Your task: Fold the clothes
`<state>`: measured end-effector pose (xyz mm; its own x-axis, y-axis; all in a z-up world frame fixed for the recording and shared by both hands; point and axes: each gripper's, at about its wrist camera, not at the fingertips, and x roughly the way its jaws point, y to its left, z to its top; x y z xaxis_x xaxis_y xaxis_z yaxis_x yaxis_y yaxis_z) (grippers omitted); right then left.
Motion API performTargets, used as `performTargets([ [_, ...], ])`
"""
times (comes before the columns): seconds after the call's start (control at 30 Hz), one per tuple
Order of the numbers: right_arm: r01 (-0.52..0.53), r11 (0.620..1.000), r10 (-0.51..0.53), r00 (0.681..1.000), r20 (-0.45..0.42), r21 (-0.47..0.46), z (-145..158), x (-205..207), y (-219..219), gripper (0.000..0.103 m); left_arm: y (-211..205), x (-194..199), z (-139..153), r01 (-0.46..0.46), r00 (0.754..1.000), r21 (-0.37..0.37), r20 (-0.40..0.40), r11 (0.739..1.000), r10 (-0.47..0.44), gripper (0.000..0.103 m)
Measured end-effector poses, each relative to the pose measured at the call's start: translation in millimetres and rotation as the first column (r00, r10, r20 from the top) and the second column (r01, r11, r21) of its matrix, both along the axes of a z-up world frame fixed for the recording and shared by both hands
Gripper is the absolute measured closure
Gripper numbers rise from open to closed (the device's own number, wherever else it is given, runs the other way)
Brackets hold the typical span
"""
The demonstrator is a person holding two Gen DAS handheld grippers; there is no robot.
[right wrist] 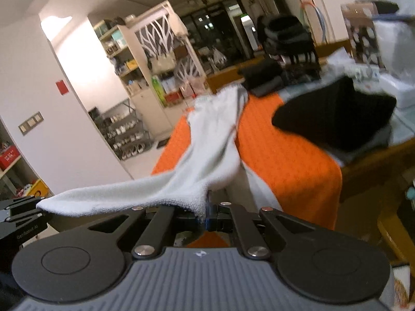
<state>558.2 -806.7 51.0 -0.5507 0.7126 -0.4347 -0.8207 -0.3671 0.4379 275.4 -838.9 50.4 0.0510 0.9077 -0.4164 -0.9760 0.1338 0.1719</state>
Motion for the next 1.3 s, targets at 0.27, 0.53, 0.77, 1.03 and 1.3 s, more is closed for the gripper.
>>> performTargets([
  [0.27,-0.043,0.987,0.047,0.999,-0.020,0.157,70,-6,104,0.098,96,-25,60,0.048,0.999,0.136,-0.011,0.989,-0.047,0.096],
  [0.53,-0.105,0.977,0.104,0.994,0.012,0.188,138,-35,293,0.098,280,-77,128,0.066,0.996,0.171,0.048,0.983,-0.075,0.096],
  [0.77,-0.104,0.981,0.098,0.994,0.044,0.165,192,-79,486,0.098,461,-127,177,0.056,0.996,0.172,0.053,0.984,-0.066,0.096],
  [1.03,0.004,0.987,-0.007,1.000,0.018,0.162,262,-134,741,0.098,684,-175,244,0.010,0.999,0.203,0.036,0.979,-0.018,0.096],
  [1.3,0.099,0.924,-0.096,0.995,-0.026,0.369,319,-178,874,0.098,777,-204,286,-0.053,0.997,0.391,0.080,0.919,0.024,0.096],
])
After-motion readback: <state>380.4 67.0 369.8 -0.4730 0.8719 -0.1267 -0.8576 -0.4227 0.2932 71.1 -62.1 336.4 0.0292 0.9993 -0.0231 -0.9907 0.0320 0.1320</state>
